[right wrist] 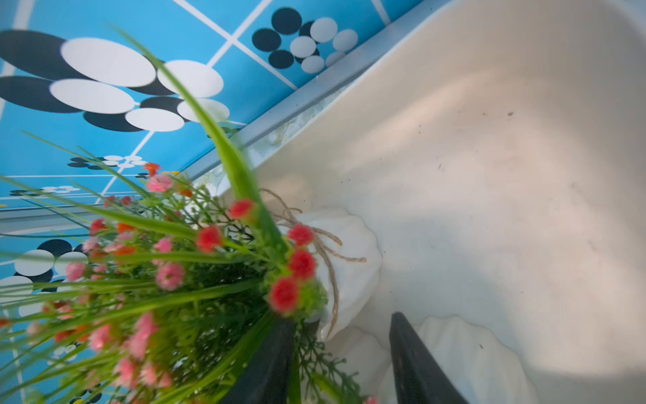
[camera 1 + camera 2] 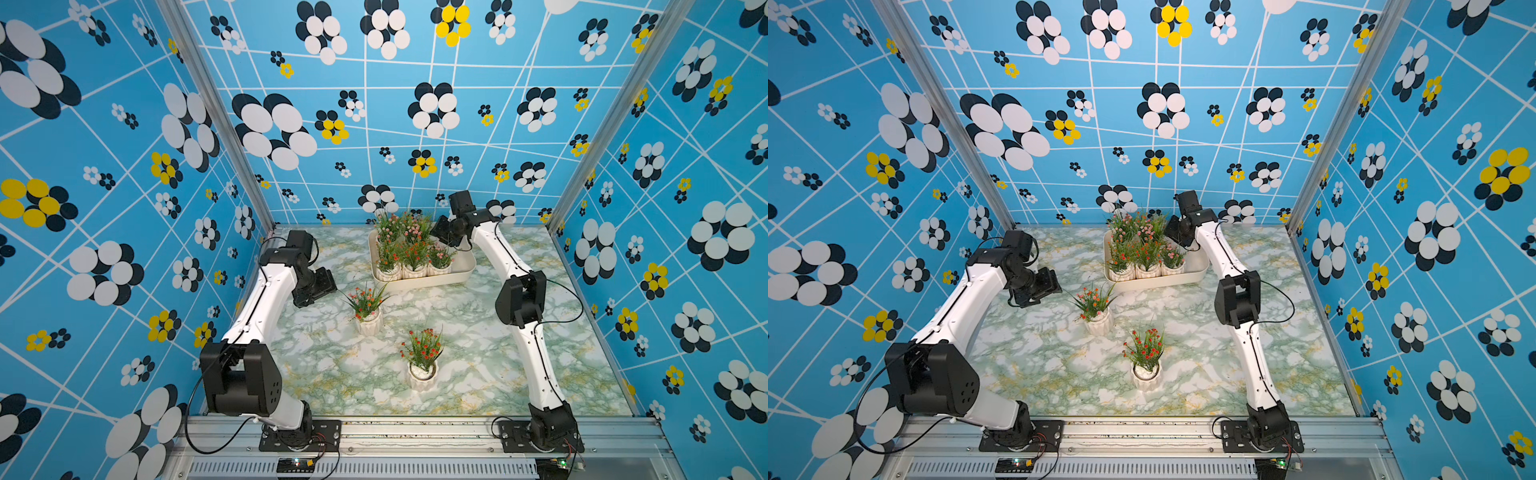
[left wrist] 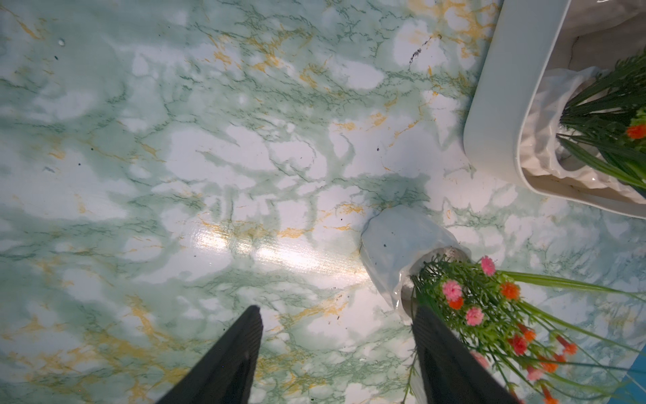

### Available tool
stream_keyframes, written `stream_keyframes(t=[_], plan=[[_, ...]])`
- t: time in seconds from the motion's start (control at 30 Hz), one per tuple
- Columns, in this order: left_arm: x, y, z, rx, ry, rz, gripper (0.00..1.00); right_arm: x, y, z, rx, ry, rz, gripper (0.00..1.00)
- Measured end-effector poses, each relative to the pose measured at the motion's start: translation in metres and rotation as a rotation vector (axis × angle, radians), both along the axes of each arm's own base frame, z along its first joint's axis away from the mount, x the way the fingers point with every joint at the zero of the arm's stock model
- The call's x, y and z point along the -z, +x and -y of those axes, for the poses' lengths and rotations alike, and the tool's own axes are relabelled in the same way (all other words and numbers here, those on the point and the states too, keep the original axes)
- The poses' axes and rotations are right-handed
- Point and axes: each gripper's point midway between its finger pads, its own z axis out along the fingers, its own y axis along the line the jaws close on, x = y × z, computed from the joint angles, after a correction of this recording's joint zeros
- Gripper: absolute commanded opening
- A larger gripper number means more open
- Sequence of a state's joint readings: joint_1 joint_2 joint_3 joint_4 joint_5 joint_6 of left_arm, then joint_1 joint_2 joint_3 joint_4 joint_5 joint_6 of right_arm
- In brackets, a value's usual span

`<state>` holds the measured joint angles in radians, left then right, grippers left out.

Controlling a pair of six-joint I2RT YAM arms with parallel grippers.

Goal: Put the potted gypsophila into the storage box
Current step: Place the baby's breath potted plant at the storage box.

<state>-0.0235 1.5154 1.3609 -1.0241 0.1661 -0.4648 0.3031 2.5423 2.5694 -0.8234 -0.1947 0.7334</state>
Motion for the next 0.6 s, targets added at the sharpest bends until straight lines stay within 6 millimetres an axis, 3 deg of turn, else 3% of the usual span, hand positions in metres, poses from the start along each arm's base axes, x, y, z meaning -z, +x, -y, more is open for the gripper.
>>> stream_keyframes(t=[0.37, 0.6], plan=[[-0.005, -0.001, 0.000, -0.011, -0.004, 0.013, 0.72, -0.003, -0.002, 0.006, -0.002, -0.013, 0.001, 0.54], [-0.008, -0.002, 0.000, -0.013, -0.005, 0.024, 0.72, -0.009, -0.003, 0.029, 0.021, -0.043, -0.003, 0.63]])
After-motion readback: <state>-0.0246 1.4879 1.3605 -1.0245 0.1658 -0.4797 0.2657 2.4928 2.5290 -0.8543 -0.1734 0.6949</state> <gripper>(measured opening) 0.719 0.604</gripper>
